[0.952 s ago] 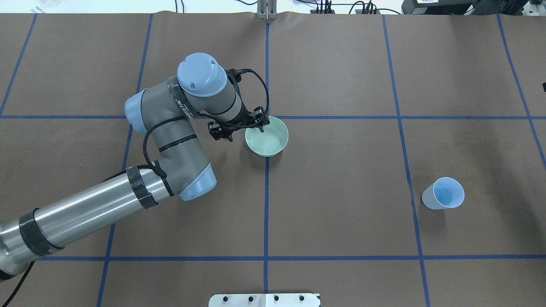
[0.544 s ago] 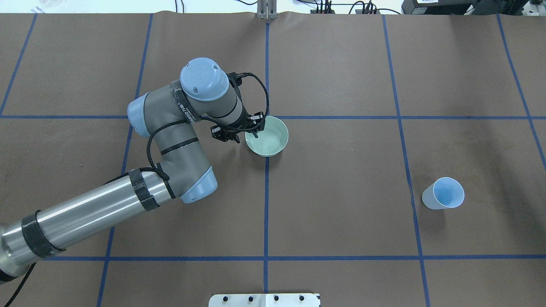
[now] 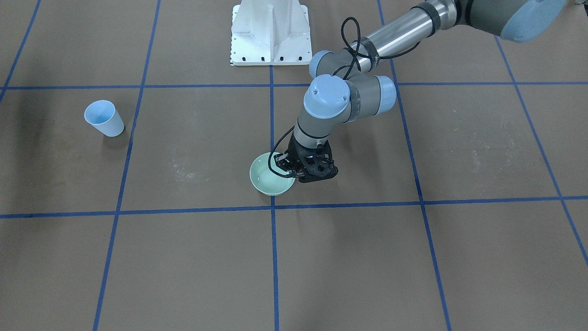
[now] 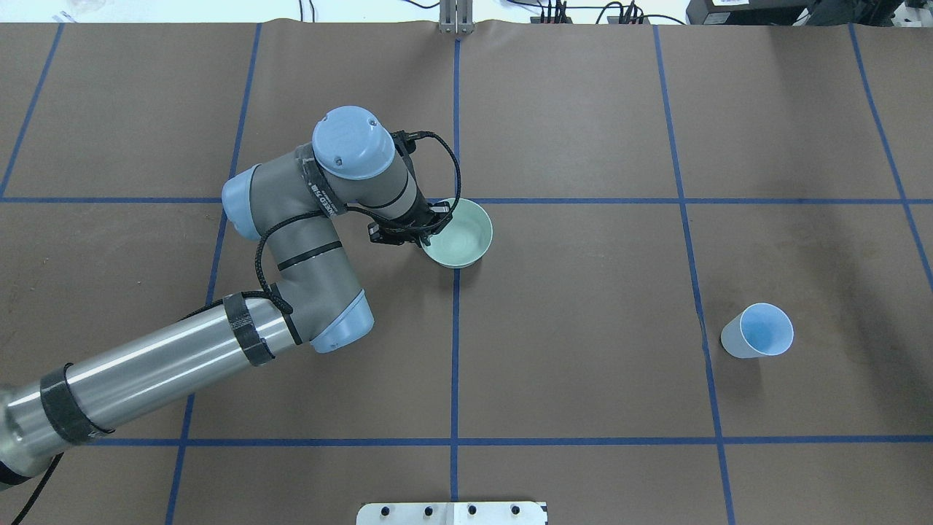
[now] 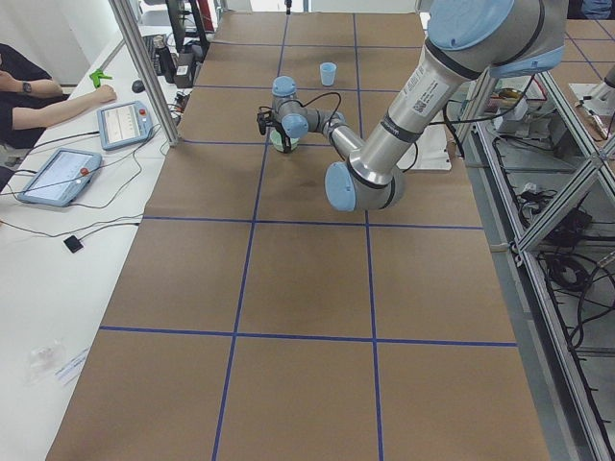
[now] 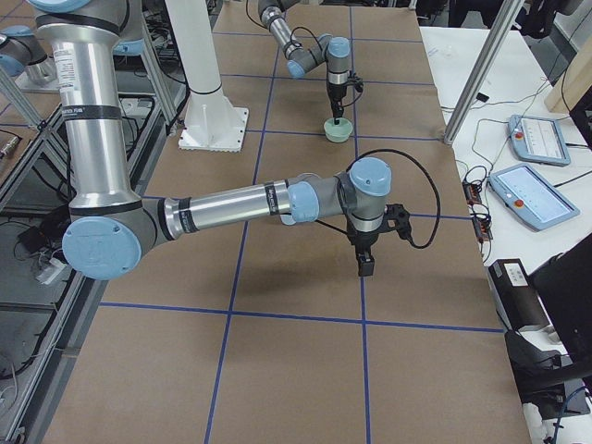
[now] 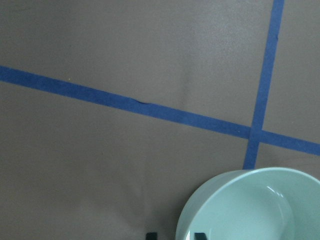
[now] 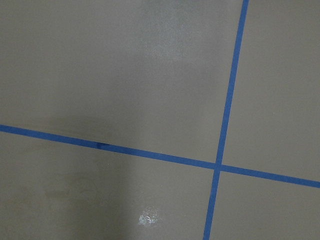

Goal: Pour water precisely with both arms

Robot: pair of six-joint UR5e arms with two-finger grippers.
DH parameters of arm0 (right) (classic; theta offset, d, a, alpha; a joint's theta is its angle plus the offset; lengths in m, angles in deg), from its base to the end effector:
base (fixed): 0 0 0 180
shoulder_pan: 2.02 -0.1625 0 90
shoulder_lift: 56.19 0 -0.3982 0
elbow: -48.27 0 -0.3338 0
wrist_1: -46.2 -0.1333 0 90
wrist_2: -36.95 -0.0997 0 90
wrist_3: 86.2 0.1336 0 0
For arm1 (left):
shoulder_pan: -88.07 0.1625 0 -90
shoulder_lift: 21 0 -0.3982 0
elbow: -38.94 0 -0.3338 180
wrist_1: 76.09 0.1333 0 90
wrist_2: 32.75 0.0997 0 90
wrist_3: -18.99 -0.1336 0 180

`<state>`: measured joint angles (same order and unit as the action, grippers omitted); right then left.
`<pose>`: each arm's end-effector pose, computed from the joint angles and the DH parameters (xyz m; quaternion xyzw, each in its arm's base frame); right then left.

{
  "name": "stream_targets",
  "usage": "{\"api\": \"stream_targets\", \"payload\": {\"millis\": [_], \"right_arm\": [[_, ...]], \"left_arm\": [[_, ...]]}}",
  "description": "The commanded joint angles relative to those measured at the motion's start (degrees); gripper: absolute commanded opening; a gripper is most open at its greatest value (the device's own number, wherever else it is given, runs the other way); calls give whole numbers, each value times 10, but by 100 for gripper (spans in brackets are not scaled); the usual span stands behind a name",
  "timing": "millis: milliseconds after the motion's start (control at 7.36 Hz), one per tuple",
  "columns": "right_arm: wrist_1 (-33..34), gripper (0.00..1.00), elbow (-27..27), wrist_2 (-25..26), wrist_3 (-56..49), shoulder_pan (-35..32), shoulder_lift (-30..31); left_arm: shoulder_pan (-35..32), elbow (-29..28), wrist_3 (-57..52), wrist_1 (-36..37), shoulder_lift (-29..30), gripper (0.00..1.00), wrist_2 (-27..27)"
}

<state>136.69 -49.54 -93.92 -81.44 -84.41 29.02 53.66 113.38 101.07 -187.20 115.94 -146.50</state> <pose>-0.0178 -0.4796 0.5644 0.0609 -0.3558 -0.0600 0.9306 0.5603 -0.4802 0.2559 -0.0159 0.4702 -0.1125 0.8752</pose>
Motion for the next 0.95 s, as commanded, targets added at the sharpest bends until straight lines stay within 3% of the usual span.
{"api": "stream_targets", "payload": {"millis": [0, 136, 408, 680, 816], "right_arm": [[1, 100, 3, -2, 0, -1, 2], [26, 100, 0, -10, -1, -2, -1], [47, 100, -2, -16, -21, -8, 11], [105, 100, -9, -32, -31, -17, 16], [110, 100, -12, -30, -31, -17, 21]], "left_arm": [[-7, 11, 3, 7, 12, 0, -5], [-24, 38, 2, 28, 11, 0, -10], [-87, 114, -36, 123, -13, 0, -74], [-144, 211, -163, 174, -119, 0, -98], [-186, 226, -244, 173, -179, 0, -132]]}}
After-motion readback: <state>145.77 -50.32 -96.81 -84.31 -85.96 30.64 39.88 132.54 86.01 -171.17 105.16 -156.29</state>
